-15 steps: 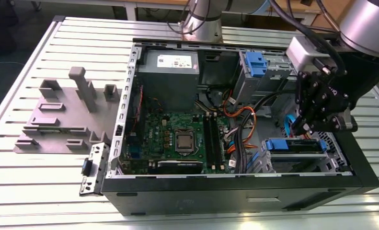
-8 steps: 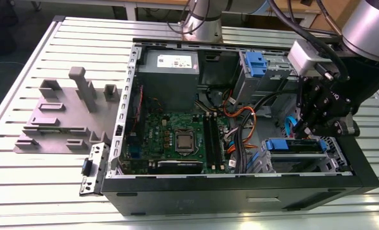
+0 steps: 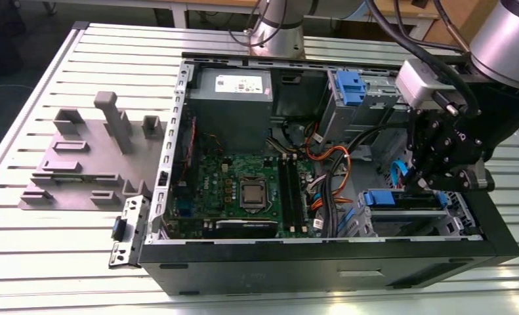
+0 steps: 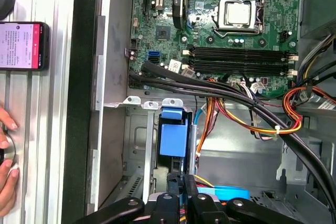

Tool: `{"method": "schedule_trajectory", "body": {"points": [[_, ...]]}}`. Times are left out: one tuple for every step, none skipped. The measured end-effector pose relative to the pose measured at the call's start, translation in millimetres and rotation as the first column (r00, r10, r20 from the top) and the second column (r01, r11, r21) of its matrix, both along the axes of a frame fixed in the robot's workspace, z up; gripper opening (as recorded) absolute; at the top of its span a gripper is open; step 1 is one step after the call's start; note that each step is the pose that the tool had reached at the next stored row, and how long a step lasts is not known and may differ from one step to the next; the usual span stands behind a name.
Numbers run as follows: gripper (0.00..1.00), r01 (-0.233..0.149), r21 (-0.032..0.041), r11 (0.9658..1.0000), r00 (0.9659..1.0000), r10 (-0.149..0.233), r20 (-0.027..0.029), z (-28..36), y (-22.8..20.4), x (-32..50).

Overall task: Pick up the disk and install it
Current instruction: 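Insert the second disk wire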

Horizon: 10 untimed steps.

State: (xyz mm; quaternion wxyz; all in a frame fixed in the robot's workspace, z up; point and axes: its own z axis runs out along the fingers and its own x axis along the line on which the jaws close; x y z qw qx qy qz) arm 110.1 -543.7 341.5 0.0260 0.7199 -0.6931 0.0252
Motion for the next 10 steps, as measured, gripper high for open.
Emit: {"method": "schedule_trajectory", "body": {"points": [[0.16, 0.0, 0.0, 1.0, 1.0, 0.0, 0.0, -0.1, -0.1, 0.2], [0.16, 0.0, 0.0001, 1.0, 1.0, 0.0, 0.0, -0.3, -0.1, 0.4], [0.16, 0.0, 0.0001, 1.0, 1.0, 0.0, 0.0, -0.4, -0.2, 0.8], [0.16, 0.0, 0.0, 1.0, 1.0, 0.0, 0.0, -0.4, -0.3, 0.9], [0.16, 0.0, 0.0002, 1.0, 1.0, 0.0, 0.0, -0.5, -0.3, 0.9], [0.16, 0.0, 0.0003, 1.0, 1.0, 0.0, 0.0, -0.6, -0.4, 0.9], [0.16, 0.0, 0.0007, 1.0, 1.0, 0.0, 0.0, -0.7, -0.5, 0.9], [0.16, 0.0, 0.0013, 1.0, 1.0, 0.0, 0.0, -1.0, -0.7, 0.9], [0.16, 0.0, 0.002, 1.0, 1.0, 0.0, 0.0, -1.3, -0.9, 1.0], [0.16, 0.0, 0.0033, 1.0, 1.0, 0.0, 0.0, -1.6, -1.2, 1.0]]}}
